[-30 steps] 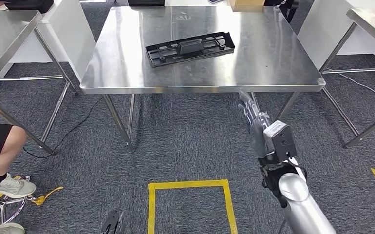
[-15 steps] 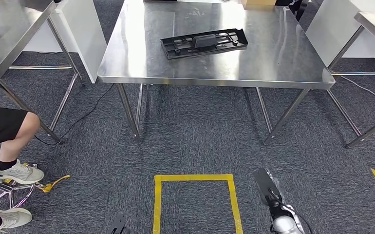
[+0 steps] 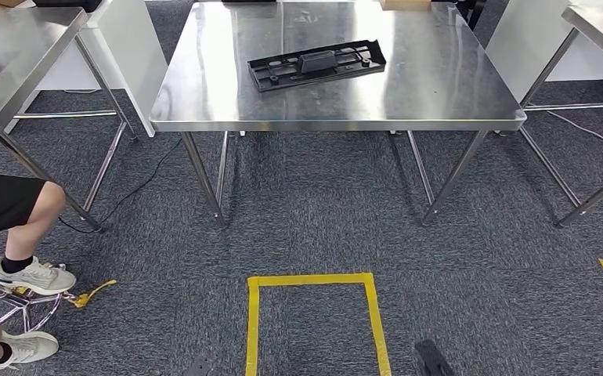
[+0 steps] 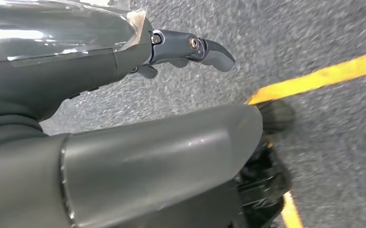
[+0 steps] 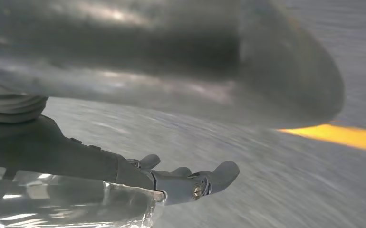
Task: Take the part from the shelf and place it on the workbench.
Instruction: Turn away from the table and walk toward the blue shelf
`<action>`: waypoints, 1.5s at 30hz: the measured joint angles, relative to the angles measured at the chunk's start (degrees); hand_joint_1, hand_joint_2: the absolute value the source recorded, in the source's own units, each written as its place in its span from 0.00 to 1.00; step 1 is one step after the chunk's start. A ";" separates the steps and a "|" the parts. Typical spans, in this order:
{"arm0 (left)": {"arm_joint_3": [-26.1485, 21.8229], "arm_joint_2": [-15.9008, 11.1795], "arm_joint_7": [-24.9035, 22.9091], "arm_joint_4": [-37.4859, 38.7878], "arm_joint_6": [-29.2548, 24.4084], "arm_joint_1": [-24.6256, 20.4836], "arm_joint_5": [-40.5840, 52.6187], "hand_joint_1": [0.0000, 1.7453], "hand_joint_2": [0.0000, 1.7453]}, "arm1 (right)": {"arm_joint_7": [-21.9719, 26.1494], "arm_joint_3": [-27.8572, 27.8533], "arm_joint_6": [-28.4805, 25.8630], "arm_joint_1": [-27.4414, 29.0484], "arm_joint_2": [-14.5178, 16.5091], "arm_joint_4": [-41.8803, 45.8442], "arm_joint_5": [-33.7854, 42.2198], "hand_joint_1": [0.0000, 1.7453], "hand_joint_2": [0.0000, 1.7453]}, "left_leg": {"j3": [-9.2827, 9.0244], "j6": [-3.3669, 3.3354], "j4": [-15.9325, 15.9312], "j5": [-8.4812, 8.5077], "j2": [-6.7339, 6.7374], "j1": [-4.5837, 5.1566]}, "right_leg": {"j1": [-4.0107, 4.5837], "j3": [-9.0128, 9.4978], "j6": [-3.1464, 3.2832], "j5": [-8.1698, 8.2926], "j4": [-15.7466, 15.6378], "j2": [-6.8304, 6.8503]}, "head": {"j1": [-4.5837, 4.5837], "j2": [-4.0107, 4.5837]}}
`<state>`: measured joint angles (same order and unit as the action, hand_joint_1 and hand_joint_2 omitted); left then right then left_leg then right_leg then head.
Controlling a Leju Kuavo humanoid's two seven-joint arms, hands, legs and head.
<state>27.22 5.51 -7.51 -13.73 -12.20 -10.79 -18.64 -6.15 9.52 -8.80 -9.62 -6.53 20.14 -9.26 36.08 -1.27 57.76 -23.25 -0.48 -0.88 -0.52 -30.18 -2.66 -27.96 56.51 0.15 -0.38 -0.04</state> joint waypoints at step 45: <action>2.86 1.40 3.96 1.24 -0.46 7.07 -2.53 0.00 0.00 | -3.78 1.45 4.85 3.13 3.68 -6.71 -1.02 0.00 0.00 | 5.47 1.63 16.06 -10.09 0.81 -1.00 | -0.51 -1.07 1.58 0.30 1.18 -1.72 | 1.17 0.00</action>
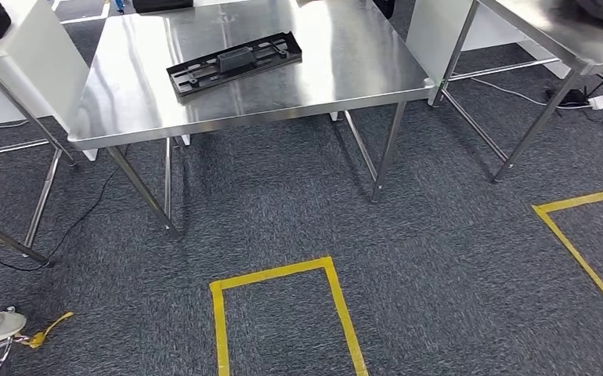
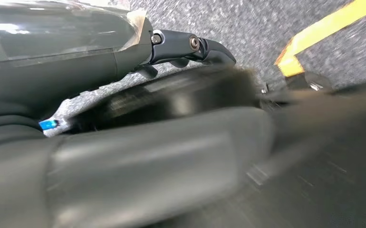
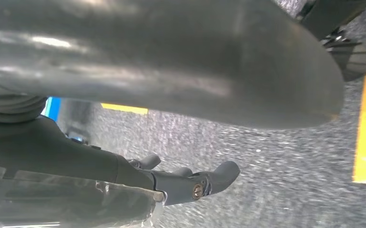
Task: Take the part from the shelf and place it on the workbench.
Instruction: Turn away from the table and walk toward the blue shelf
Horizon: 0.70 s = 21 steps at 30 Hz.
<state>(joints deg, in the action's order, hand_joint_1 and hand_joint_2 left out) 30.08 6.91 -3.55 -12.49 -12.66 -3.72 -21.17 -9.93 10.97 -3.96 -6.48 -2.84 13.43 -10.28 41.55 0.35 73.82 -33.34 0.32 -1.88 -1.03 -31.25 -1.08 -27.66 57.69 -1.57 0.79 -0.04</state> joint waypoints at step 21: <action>1.82 -0.34 1.65 0.37 -0.72 0.71 0.71 0.00 0.00 | -0.20 0.07 -0.65 -0.20 0.40 -0.18 0.28 0.00 0.00 | -9.92 -2.26 -16.62 6.34 5.94 1.85 | -0.24 0.92 -3.04 -0.36 -1.14 5.10 | -0.73 0.00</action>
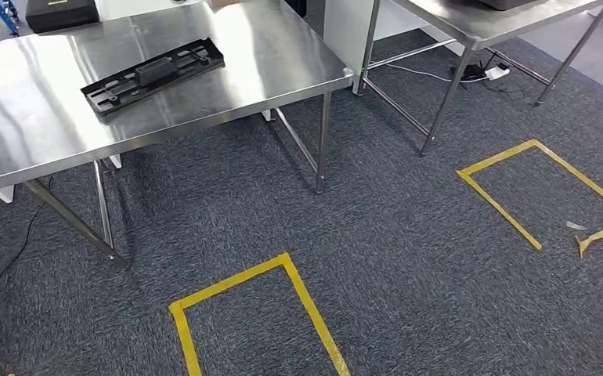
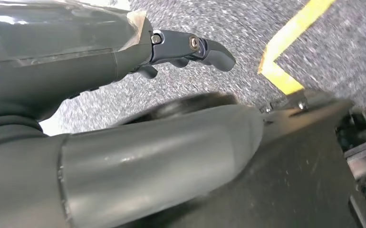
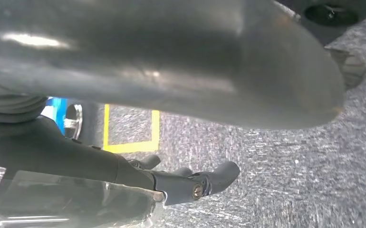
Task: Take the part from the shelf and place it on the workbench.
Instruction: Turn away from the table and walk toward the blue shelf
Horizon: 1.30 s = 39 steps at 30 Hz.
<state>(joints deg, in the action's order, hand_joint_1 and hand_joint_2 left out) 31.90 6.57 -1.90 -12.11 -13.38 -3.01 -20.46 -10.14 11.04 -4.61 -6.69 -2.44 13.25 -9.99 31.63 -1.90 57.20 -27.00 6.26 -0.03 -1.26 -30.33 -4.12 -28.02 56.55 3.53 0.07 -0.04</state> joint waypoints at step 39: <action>5.15 -11.78 11.56 0.14 13.84 -1.74 -0.32 0.00 0.00 | 4.99 -7.38 -4.16 7.46 -1.84 -3.58 10.72 0.00 0.00 | 4.66 1.73 15.78 -10.11 -6.41 -0.65 | -0.18 -0.91 3.31 2.24 -0.73 -5.49 | 0.43 0.00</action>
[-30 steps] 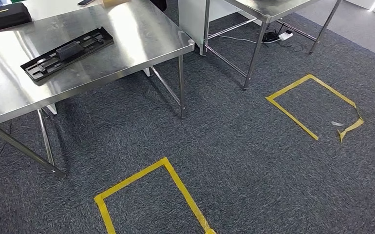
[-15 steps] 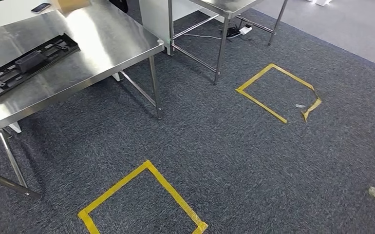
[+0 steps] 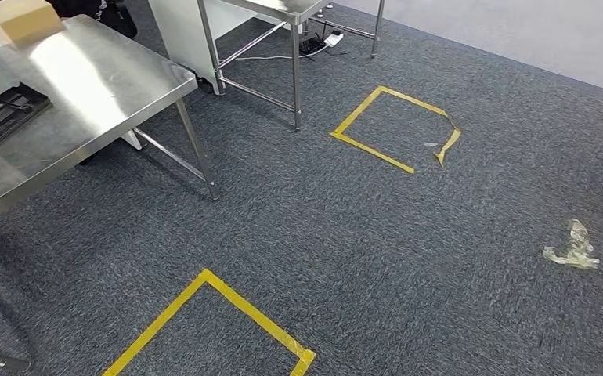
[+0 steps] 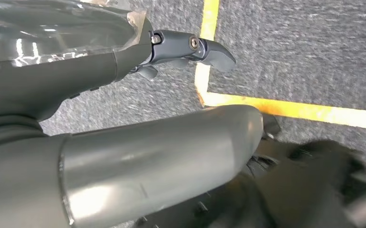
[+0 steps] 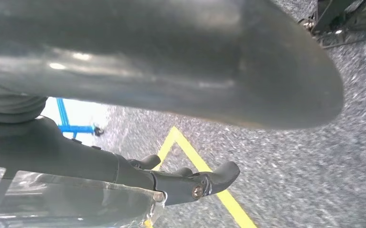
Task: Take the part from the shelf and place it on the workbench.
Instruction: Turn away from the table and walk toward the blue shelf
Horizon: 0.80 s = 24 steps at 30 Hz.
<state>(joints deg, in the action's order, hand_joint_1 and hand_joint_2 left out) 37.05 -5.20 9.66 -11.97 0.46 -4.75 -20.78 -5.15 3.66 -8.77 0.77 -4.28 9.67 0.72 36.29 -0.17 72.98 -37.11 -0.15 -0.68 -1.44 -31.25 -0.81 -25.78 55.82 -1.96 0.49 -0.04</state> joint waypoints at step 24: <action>-1.56 0.74 3.63 0.55 0.66 1.18 -3.22 0.00 0.00 | 1.07 -0.01 2.74 -0.76 -0.17 -0.21 -0.89 0.00 0.00 | -7.20 -0.83 -15.53 7.53 6.42 0.48 | 0.40 0.14 -1.51 -0.85 0.55 3.65 | -0.82 0.00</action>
<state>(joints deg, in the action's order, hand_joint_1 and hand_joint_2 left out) 35.48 -4.46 13.29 -11.42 1.13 -3.57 -24.00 -4.08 3.65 -6.03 0.01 -4.46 9.46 -0.16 29.08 -1.00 57.45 -29.57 6.27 -0.19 -1.04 -31.11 -2.31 -26.63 56.37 1.69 -0.33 -0.04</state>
